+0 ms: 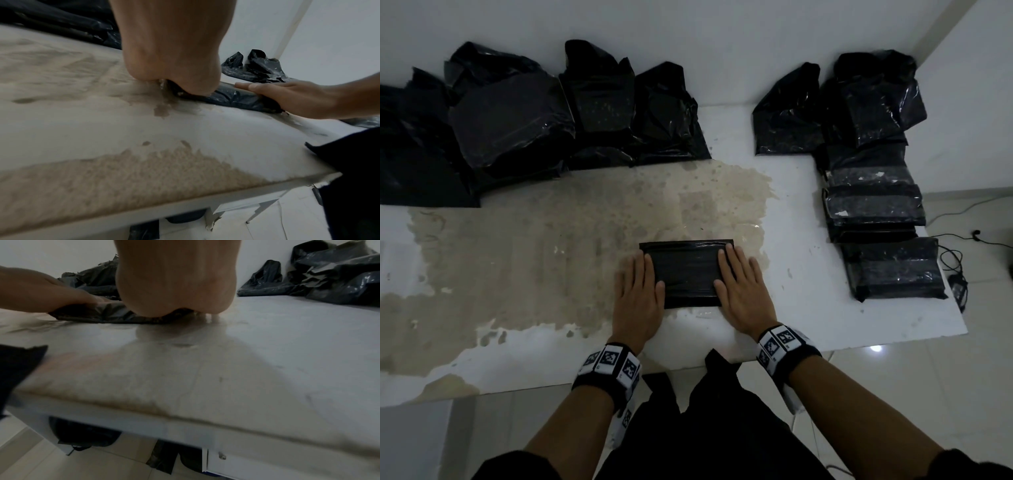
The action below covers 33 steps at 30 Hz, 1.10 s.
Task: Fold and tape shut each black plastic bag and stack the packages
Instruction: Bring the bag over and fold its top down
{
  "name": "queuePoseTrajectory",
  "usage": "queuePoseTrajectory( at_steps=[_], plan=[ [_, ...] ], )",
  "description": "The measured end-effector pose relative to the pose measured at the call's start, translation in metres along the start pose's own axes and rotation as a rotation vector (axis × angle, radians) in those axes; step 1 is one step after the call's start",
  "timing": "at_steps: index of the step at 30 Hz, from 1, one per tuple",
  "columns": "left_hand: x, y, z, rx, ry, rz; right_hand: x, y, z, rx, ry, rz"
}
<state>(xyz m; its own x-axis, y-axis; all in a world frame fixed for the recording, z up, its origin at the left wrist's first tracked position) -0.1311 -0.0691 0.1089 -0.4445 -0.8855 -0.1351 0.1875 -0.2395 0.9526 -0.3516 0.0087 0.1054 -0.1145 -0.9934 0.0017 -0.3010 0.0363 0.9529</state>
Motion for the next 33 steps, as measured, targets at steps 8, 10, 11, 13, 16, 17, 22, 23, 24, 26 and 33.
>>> queuePoseTrajectory(
  at_steps=[8,10,11,13,16,17,22,23,24,26,33],
  plan=[
    [0.003,0.005,0.027,0.101,-0.248,0.064,0.01,0.027,0.013,0.125,0.005,0.102],
    [0.005,0.0,0.027,0.102,-0.252,0.027,0.025,0.042,0.031,0.207,-0.101,0.173],
    [0.005,-0.001,0.026,0.097,-0.245,0.018,0.035,0.048,0.043,0.22,-0.162,0.193],
    [0.005,-0.004,0.024,0.088,-0.242,0.02,0.056,0.058,0.066,0.206,-0.244,0.157],
    [0.005,-0.005,0.025,0.067,-0.25,0.046,0.081,0.066,0.083,0.116,-0.184,-0.002],
    [0.005,-0.005,0.025,0.063,-0.251,0.054,0.086,0.068,0.085,0.088,-0.157,-0.034],
    [0.007,-0.006,0.024,0.061,-0.247,0.064,0.093,0.072,0.085,0.074,-0.14,-0.026],
    [0.007,-0.005,0.025,0.058,-0.246,0.061,0.093,0.072,0.085,0.062,-0.143,-0.028],
    [0.007,-0.005,0.025,0.055,-0.244,0.06,0.094,0.072,0.085,0.049,-0.144,-0.032],
    [0.006,-0.004,0.025,0.053,-0.243,0.062,0.095,0.074,0.084,0.043,-0.145,-0.029],
    [0.006,-0.003,0.024,0.058,-0.246,0.038,0.087,0.085,0.087,0.346,-0.22,-0.007]
  ],
)
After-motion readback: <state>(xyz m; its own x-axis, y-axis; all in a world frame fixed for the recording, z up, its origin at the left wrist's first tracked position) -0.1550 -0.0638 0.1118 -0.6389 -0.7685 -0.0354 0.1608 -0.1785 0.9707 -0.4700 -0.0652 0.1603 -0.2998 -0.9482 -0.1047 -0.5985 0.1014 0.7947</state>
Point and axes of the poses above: each hand's wrist, its own x-axis towards the middle knuckle, its own y-axis out of the back of the hand, z = x × y, the point moved 1 cm from there along x, towards the middle knuckle, and after that the axes turned 2 degrees about x, right-handed, at the moved point
